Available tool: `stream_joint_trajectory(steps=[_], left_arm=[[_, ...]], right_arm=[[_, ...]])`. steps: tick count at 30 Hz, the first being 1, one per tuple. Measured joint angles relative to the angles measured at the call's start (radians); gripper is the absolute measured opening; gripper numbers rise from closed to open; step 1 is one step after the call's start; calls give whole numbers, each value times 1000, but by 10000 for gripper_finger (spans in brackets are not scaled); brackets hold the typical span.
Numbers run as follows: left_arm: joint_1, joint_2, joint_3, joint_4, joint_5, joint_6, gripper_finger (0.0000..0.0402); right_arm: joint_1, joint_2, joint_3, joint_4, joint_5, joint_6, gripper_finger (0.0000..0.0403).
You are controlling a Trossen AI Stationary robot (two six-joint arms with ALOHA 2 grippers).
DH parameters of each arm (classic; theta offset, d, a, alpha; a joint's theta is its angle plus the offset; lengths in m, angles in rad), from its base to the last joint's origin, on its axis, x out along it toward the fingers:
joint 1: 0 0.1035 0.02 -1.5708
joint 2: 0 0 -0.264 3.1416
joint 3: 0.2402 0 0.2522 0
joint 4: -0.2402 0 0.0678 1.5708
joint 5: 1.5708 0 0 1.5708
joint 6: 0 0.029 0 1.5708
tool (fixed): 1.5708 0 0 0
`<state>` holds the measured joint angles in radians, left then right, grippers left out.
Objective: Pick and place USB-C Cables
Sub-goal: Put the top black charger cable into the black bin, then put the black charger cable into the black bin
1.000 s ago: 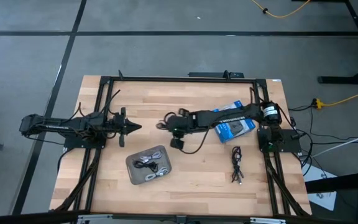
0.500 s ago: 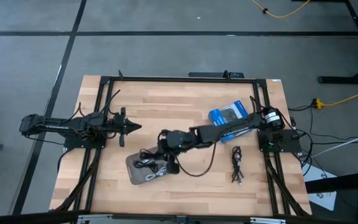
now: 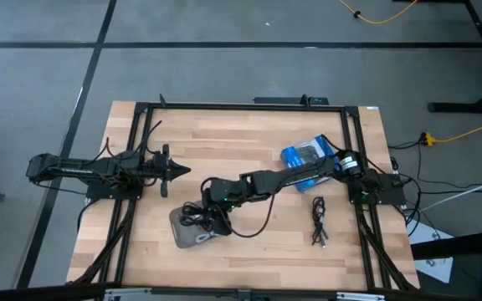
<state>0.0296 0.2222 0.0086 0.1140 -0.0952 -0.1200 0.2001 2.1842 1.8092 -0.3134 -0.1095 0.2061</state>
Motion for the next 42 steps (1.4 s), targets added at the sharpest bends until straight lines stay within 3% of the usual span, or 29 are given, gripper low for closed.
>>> stream_joint_trajectory(steps=[6, 12, 15, 20, 27, 31, 34, 42], left_arm=[[0, 0, 0, 0, 0, 0, 0], [0, 0, 0, -1, 0, 0, 0], [0, 0, 0, -1, 0, 0, 0], [0, 0, 0, -1, 0, -6, 0], [0, 0, 0, -1, -1, -6, 0], [0, 0, 0, -7, -2, -8, 0], [0, 3, 1, -5, -2, -8, 0], [1, 5, 1, -11, -24, -9, 0]], right_arm=[[4, -1, 12, 10, -1, 3, 195], [1, -25, 11, -75, 21, 16, 202], [-12, -79, 46, -270, 112, 63, 191], [-25, -141, 171, -737, 348, 173, 171], [6, -159, 315, -1283, 476, 466, 169], [32, -245, 232, -1257, 403, 567, 169], [65, -353, 107, -1255, 444, 689, 169], [213, -712, -340, -1240, 450, 1242, 169]])
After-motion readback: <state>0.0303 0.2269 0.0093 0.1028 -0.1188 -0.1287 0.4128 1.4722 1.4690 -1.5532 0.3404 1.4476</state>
